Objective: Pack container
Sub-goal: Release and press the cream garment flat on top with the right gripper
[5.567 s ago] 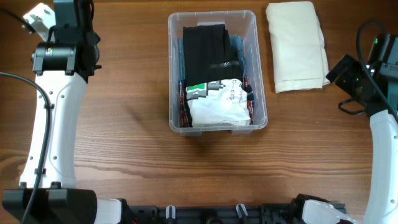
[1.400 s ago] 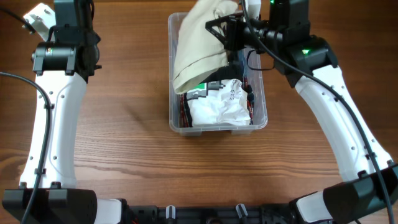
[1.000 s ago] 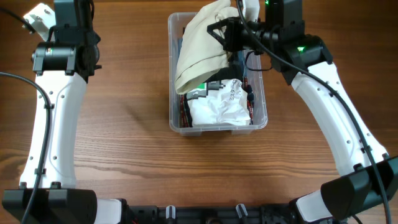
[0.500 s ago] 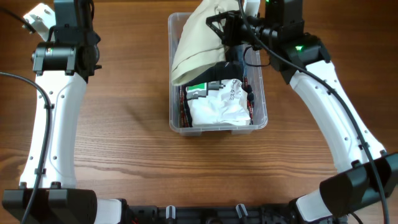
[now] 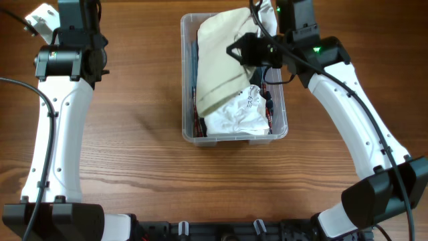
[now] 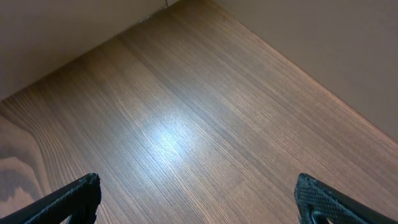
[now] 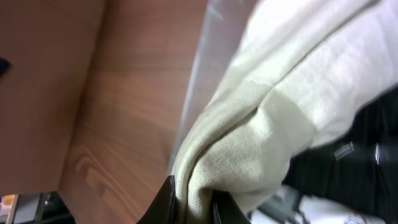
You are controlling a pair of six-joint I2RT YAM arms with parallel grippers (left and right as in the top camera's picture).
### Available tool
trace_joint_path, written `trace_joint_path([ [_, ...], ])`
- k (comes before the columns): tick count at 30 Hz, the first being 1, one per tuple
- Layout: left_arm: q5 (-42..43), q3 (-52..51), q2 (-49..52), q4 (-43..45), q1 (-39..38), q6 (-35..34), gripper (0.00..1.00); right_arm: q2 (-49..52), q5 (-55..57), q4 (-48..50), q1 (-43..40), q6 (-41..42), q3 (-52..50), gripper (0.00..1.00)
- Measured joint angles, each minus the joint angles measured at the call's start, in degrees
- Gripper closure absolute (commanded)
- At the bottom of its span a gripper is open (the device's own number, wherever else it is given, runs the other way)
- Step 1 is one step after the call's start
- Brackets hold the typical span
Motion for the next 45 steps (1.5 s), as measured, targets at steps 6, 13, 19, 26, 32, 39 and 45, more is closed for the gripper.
trace_joint_path([
  [6,0.0,0.0,0.0,0.0,0.0,0.0,0.00,0.0,1.2,-7.0,0.0,0.0,0.0,0.95],
  [13,0.0,0.0,0.0,0.0,0.0,0.0,0.00,0.0,2.1,-16.9,0.0,-0.3,0.0,0.95],
  [19,0.0,0.0,0.0,0.0,0.0,0.0,0.00,0.0,5.6,-22.3,0.0,-0.7,0.0,0.80],
  [26,0.0,0.0,0.0,0.0,0.0,0.0,0.00,0.0,12.1,-23.9,0.0,-2.8,0.0,0.71],
  [32,0.0,0.0,0.0,0.0,0.0,0.0,0.00,0.0,20.0,-23.1,0.0,-6.2,0.0,0.62],
  [39,0.0,0.0,0.0,0.0,0.0,0.0,0.00,0.0,24.4,-22.1,0.0,-7.9,0.0,0.59],
  [45,0.0,0.0,0.0,0.0,0.0,0.0,0.00,0.0,24.3,-22.0,1.7,-8.1,0.0,0.96],
])
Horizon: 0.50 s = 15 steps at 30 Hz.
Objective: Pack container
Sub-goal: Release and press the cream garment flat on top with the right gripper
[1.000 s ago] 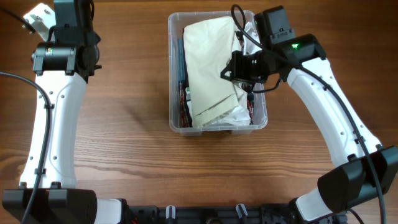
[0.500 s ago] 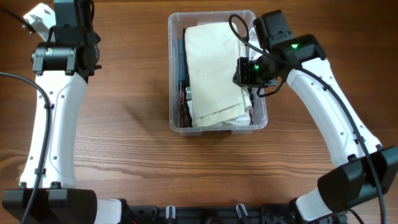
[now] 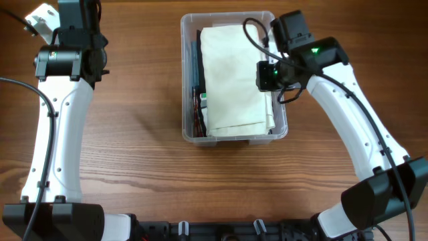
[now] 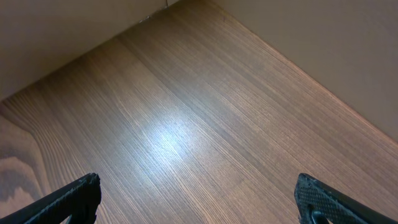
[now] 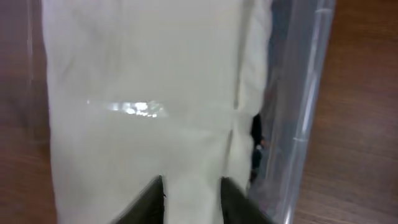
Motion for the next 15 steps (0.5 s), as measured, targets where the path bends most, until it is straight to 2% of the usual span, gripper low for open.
trace_joint_path([
  [9,0.0,0.0,0.0,0.0,0.0,0.0,0.00,-0.1,2.8,2.1,5.4,1.8,-1.3,0.96],
  [12,0.0,0.0,0.0,0.0,0.0,0.0,0.00,-0.1,4.0,7.0,5.4,2.5,-8.5,0.96],
  [15,0.0,0.0,0.0,0.0,0.0,0.0,0.00,-0.2,3.2,16.9,5.4,2.9,-19.4,0.96],
])
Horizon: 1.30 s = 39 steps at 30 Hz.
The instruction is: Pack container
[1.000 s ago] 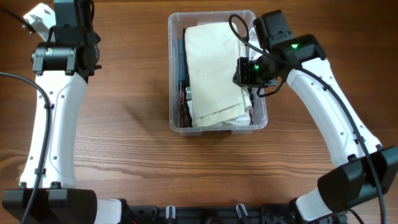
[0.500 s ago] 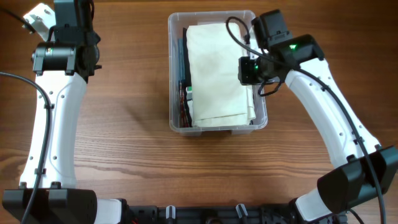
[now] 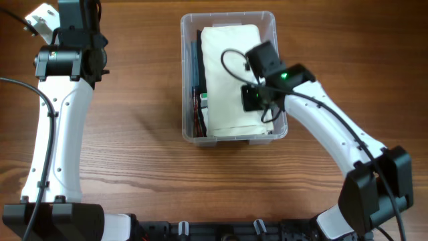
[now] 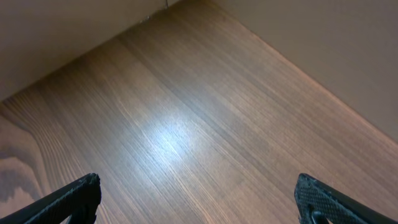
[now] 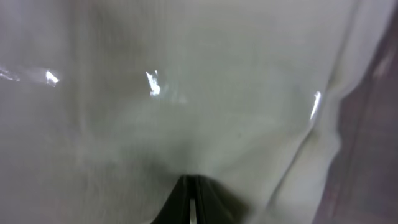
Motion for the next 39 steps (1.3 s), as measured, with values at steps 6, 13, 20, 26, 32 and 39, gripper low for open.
trace_joint_path([
  [6,0.0,0.0,0.0,0.0,0.0,0.0,0.00,-1.0,-1.6,2.3,-0.4,0.3,-2.3,0.96],
  [13,0.0,0.0,0.0,0.0,0.0,0.0,0.00,-2.3,-4.2,-2.1,-0.2,0.5,13.7,0.96],
  [20,0.0,0.0,0.0,0.0,0.0,0.0,0.00,-1.7,-4.0,7.6,-0.2,0.2,16.3,0.96],
  [26,0.0,0.0,0.0,0.0,0.0,0.0,0.00,17.2,-4.7,12.0,0.2,-0.2,16.3,0.89],
  [32,0.0,0.0,0.0,0.0,0.0,0.0,0.00,21.2,-11.0,12.5,-0.4,-0.5,18.3,0.88],
  [39,0.0,0.0,0.0,0.0,0.0,0.0,0.00,15.8,-11.3,6.2,-0.2,-0.9,19.0,0.80],
])
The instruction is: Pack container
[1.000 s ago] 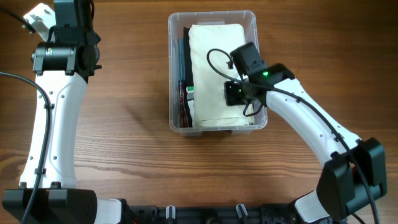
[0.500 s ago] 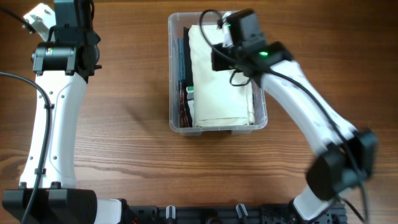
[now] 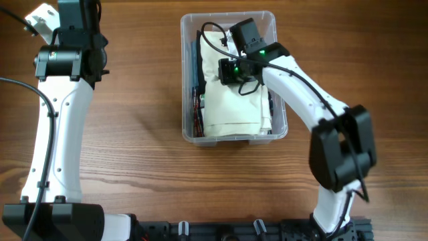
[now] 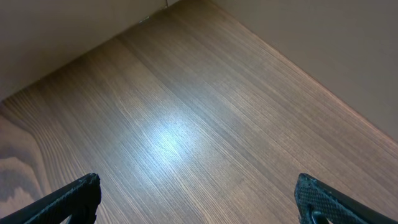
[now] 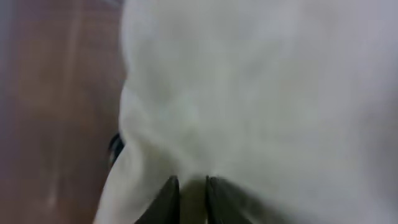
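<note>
A clear plastic container stands at the back middle of the table. A cream cloth lies in it and covers most of the contents. My right gripper is on the cloth's back left part. In the right wrist view the gripper has its two fingers a narrow gap apart, with a fold of the cream cloth between them. In the left wrist view my left gripper is open and holds nothing, over bare wood far left of the container.
Dark items show along the container's left wall, beside the cloth. The left arm reaches along the table's left side. The wooden table meets a plain wall at its back corner.
My right gripper has moved from the cloth's right middle to its back left part. Its fingers were pressed together and now stand a narrow gap apart on a fold. The left arm has not moved.
My right gripper first held the cloth bunched over the container's back, with a white crumpled item showing in front. Then the cloth lay flat over the contents, the gripper at the right wall. Then it pressed shut on the cloth's right middle, and now grips the back left.
</note>
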You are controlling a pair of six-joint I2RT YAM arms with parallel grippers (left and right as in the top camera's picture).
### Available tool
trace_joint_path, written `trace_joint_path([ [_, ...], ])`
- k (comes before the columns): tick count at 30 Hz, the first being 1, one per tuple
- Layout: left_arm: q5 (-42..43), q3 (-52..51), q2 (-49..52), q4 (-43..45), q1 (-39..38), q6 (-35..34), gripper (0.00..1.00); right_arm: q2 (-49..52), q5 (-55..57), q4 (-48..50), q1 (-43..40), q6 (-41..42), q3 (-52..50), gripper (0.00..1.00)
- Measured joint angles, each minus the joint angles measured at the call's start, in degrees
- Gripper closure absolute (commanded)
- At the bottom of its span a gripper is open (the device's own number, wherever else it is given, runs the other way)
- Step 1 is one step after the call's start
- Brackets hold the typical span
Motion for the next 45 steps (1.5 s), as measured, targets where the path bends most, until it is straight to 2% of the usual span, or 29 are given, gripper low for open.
trace_joint_path([
  [4,0.0,0.0,0.0,0.0,0.0,0.0,0.00,-14.1,4.2,-4.2,0.7,-0.4,0.3,0.73],
  [8,0.0,0.0,0.0,0.0,0.0,0.0,0.00,-31.6,6.9,-8.1,0.6,-0.9,1.5,0.56],
  [9,0.0,0.0,0.0,0.0,0.0,0.0,0.00,-37.1,7.3,-8.8,0.6,-1.2,1.9,0.43],
  [11,0.0,0.0,0.0,0.0,0.0,0.0,0.00,-48.2,7.8,-10.3,0.7,-1.2,2.6,0.01],
  [15,0.0,0.0,0.0,0.0,0.0,0.0,0.00,-67.8,8.5,-14.1,0.7,-1.5,3.2,0.00],
  [19,0.0,0.0,0.0,-0.1,0.0,0.0,0.00,-82.6,10.6,-18.8,0.7,-1.5,3.6,0.00],
  [24,0.0,0.0,0.0,-0.1,0.0,0.0,0.00,-93.8,12.2,-26.2,0.7,-1.4,3.6,0.00],
  [28,0.0,0.0,0.0,-0.1,0.0,0.0,0.00,-101.1,12.5,-27.6,0.7,-1.3,3.3,0.00],
  [35,0.0,0.0,0.0,-0.1,0.0,0.0,0.00,-109.0,13.7,-31.6,0.7,-1.2,3.4,0.00],
  [45,0.0,0.0,0.0,-0.1,0.0,0.0,0.00,-109.8,13.7,-33.8,0.7,-1.2,3.2,0.00],
])
